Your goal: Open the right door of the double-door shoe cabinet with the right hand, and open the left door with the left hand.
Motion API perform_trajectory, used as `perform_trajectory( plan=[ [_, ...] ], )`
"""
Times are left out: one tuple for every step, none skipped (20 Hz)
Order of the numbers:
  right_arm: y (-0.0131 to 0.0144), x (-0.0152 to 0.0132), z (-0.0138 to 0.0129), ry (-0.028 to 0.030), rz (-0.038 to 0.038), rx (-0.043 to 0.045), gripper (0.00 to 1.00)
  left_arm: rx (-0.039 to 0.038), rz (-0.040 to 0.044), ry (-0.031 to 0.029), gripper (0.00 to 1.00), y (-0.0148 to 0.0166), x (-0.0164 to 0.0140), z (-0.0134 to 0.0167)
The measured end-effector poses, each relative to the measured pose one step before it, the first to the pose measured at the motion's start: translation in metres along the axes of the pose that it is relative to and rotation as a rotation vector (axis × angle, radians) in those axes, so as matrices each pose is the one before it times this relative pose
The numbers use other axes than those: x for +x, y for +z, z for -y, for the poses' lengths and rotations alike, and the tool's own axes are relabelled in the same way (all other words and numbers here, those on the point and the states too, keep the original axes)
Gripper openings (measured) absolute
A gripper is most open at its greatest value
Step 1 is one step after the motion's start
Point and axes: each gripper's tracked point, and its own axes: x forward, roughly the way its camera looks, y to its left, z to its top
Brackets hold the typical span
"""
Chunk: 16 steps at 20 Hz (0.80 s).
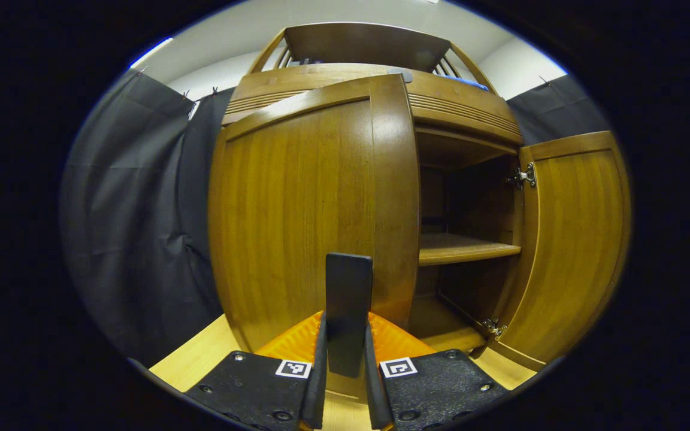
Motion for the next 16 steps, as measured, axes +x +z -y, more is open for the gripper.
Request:
perform_trajectory(
  plan=[
    [-0.00105, -0.00047, -0.00069, 0.00400, -0.00239, 0.00031, 0.89, -0.00558, 0.00214, 0.01799, 0.27, 0.00012, -0.00846, -0.00682],
    [-0.00134, 0.00080, -0.00074, 0.00519, -0.00395, 0.00206, 0.98, -0.00790, 0.00310, 0.02392, 0.28, 0.00128, -0.00932, -0.00845],
    [0.00013, 0.00106, -0.00133, 0.00660, -0.00398, 0.00321, 0.98, -0.00732, 0.00354, 0.02404, 0.29, -0.00078, -0.00902, -0.00937],
    [-0.00044, 0.00152, -0.00238, 0.00815, -0.00358, 0.00233, 0.98, -0.00156, 0.00606, 0.02311, 0.29, 0.00112, -0.00700, -0.00800],
    [-0.00011, 0.00237, -0.00282, 0.00903, -0.00331, 0.00077, 0.98, 0.00468, 0.00419, 0.02159, 0.27, 0.00049, -0.00736, -0.00984],
    [0.00011, 0.00118, -0.00269, 0.00973, -0.00181, -0.00124, 0.89, 0.01036, 0.00268, 0.01854, 0.28, 0.00029, -0.00733, -0.01033],
    [0.00045, 0.00178, -0.00324, 0.01212, -0.00061, -0.00145, 0.98, 0.00975, 0.00089, 0.01811, 0.29, 0.00003, -0.00560, -0.00969],
    [0.00007, 0.00205, -0.00328, 0.01364, -0.00154, -0.00054, 0.98, 0.00629, 0.00122, 0.02227, 0.28, 0.00025, -0.00591, -0.01088],
    [-0.00010, 0.00352, -0.00412, 0.01394, -0.00126, 0.00096, 0.89, -0.00396, -0.00261, 0.01907, 0.28, -0.00044, -0.00464, -0.00860],
    [-0.00033, 0.00498, -0.00537, 0.01618, 0.00107, 0.00527, 0.89, -0.01274, 0.00481, 0.00127, 0.28, 0.00270, -0.00395, -0.00688],
    [0.00081, 0.00397, -0.00587, 0.01563, 0.00027, 0.00512, 0.89, -0.01570, 0.01137, 0.00125, 0.23, 0.00193, -0.00136, -0.00503],
    [-0.00193, 0.00385, -0.00399, 0.01170, -0.00198, -0.00047, 0.89, -0.00763, -0.00028, -0.00792, 0.22, -0.00074, 0.00150, -0.00461],
    [-0.00123, 0.00352, -0.00354, 0.01060, -0.00384, -0.00419, 0.98, -0.00301, -0.00305, -0.00708, 0.22, -0.00120, -0.00012, -0.00355],
    [-0.00058, 0.00210, -0.00416, 0.01105, -0.00100, -0.00328, 0.89, 0.00269, 0.00292, -0.00585, 0.23, -0.00027, -0.00110, -0.00153],
    [-0.00640, 0.00185, -0.00338, 0.01342, 0.00035, -0.00033, 1.00, 0.01238, 0.00031, -0.00379, 0.22, 0.00057, -0.00158, -0.00218],
    [0.00031, 0.00118, -0.00257, 0.00885, 0.00051, -0.00230, 0.94, 0.00824, 0.00196, 0.00203, 0.22, 0.00084, -0.00055, -0.00297]
  ],
)
